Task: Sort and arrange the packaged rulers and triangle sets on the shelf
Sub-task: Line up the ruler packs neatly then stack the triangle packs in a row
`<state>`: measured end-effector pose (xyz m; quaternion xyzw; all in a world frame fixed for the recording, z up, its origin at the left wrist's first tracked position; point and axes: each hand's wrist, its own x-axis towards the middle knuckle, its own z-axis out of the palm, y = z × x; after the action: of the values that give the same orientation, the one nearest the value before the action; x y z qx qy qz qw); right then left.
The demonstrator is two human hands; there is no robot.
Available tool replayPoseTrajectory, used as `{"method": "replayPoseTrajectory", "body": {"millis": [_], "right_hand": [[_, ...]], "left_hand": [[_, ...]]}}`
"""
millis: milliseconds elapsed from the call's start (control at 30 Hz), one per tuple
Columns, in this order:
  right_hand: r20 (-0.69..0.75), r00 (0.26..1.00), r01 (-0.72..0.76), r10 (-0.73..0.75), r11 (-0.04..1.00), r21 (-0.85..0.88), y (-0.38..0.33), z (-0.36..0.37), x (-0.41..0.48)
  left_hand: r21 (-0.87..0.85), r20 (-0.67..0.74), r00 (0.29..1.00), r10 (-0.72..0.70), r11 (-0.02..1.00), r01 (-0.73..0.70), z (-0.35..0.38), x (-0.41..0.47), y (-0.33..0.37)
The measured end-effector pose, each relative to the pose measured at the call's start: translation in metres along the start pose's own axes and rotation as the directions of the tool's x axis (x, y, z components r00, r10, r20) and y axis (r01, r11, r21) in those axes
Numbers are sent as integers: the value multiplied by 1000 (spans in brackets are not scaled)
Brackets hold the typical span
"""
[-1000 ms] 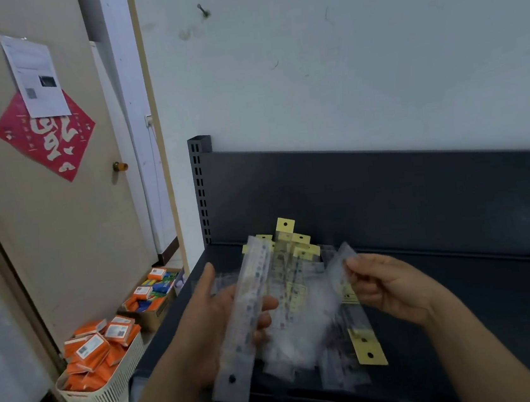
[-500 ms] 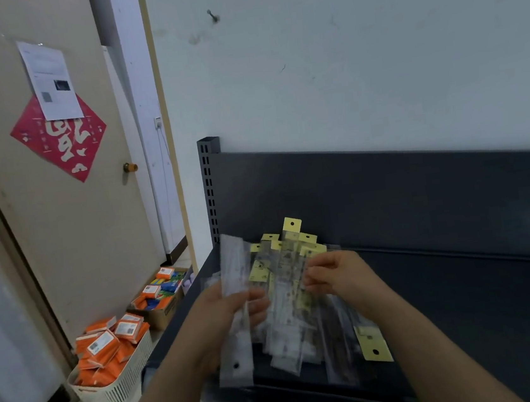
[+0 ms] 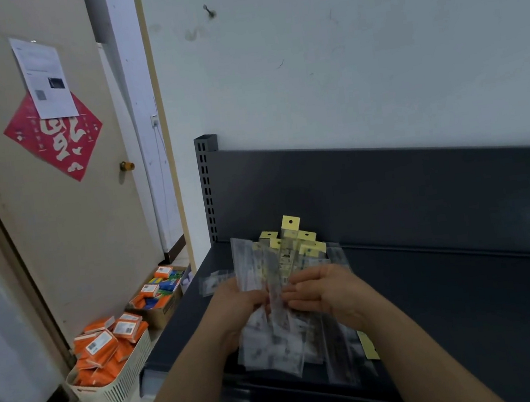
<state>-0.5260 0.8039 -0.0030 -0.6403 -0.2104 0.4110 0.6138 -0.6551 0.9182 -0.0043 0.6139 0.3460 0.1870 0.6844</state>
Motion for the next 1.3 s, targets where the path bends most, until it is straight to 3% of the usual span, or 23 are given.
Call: {"method": "replayPoseTrajectory", "body": {"millis": [233,400,567,700,767,867,1000,1133,1300], "right_hand": [[-7,999,50,-50,998,33,1,-1,-4],[1,992,123,-124,984,-129,-3,6,-9],[20,989,148,-147,985,-89,-5,13,-9],[26,989,148,-147,986,-77,-6,9,-14],[-119,968,189,-221,954,-234,-7,-7,-12],[-328,883,109,-335,827,-551,-2,-39,-13],[-272,943,-61,-190,705,-706,10,-42,-19],[-286,935,-114,-208,587,-801,11,-33,-19],[-323,930,-74,-173,774,-629,9,-41,-20]], "left_hand": [[102,-40,994,100,990,-96,2,4,1],[-66,32,995,90,994,-88,-2,1,3],[-202,98,991,93,977,-71,2,-5,0],[-134,145,982,119,986,-99,6,-4,-8],[-214,79,994,73,975,-55,2,0,-10],[-326,51,999,16,945,1,-7,6,-14],[-326,62,998,-24,944,43,-7,6,-22],[-281,78,997,-30,958,51,-5,4,-24],[-265,91,996,-15,963,39,-7,1,-24]]}}
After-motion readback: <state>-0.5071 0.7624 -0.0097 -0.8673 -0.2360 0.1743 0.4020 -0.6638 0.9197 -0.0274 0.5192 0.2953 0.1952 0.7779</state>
